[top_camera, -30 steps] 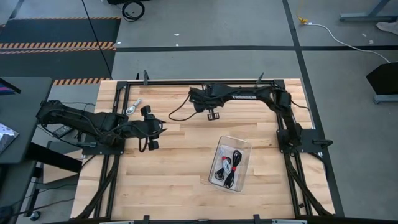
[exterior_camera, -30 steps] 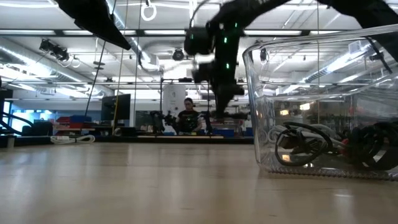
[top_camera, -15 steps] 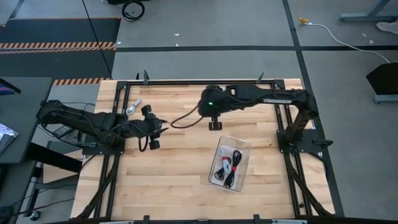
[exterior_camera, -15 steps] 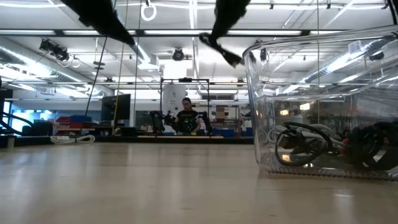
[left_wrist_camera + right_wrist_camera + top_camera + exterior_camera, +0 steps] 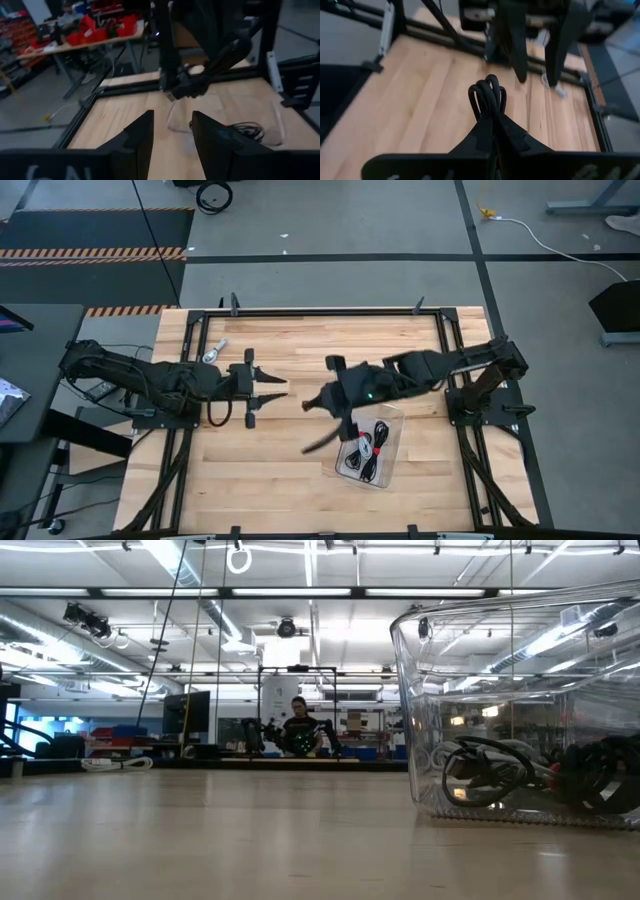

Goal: Pick and place USB-C Cables
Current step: Put the black USB charger cable into the transparent bin

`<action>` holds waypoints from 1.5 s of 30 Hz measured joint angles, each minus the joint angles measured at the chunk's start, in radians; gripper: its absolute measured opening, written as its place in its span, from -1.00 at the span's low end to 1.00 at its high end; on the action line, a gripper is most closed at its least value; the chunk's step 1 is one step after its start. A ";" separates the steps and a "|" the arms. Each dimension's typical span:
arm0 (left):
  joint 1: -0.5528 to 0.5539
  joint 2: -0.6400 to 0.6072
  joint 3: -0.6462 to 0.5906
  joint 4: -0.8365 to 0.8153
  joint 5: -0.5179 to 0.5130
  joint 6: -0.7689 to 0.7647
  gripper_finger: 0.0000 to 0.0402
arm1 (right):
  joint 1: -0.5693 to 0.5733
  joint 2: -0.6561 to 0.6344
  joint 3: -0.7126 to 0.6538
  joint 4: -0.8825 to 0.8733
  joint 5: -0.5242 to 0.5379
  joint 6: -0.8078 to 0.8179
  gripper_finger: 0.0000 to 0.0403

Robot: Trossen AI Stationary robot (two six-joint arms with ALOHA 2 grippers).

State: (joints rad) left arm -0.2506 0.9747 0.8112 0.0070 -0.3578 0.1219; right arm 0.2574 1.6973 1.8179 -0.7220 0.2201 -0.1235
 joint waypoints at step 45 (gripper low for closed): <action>-0.008 0.112 0.000 0.221 0.076 0.204 -0.29 | 0.195 0.000 -0.408 -0.274 -0.089 0.480 -0.89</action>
State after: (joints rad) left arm -0.2584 1.0866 0.8116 0.2279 -0.2817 0.3260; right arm 0.4522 1.6974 1.4098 -0.9960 0.1312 0.3565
